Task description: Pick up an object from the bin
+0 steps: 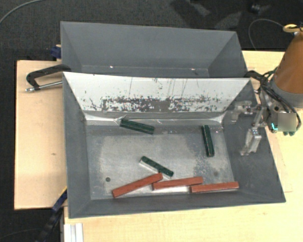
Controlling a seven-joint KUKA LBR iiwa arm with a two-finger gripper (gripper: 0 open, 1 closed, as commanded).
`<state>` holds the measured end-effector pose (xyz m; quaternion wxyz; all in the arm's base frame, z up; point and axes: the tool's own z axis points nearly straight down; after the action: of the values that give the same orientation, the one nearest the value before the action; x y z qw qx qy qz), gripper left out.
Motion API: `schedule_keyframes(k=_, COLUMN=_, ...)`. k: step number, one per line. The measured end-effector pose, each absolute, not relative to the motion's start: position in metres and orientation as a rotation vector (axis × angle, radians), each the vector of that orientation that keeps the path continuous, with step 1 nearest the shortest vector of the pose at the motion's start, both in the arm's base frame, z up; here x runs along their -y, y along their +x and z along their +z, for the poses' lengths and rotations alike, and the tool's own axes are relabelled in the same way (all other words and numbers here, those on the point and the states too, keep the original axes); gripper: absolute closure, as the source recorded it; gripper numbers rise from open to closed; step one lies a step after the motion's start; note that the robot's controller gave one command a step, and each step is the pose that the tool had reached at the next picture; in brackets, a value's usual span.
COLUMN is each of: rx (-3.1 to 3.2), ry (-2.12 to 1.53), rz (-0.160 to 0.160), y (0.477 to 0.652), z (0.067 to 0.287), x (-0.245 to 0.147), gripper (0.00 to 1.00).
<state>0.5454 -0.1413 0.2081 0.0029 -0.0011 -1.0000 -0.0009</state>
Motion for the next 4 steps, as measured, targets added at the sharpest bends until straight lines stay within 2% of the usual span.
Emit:
schedule_keyframes(k=1, rx=3.119, ry=0.330, rz=-0.007, y=0.539, z=0.084, x=0.086, gripper=0.00)
schedule_keyframes(k=2, rx=3.129, ry=0.301, rz=-0.003, y=0.492, z=0.151, x=0.060, gripper=0.00)
schedule_keyframes(k=3, rx=3.138, ry=-0.039, rz=-0.004, y=0.494, z=0.069, x=0.043, gripper=0.00)
schedule_keyframes(k=4, rx=3.141, ry=-0.037, rz=-0.003, y=0.495, z=0.072, x=0.043, gripper=1.00)
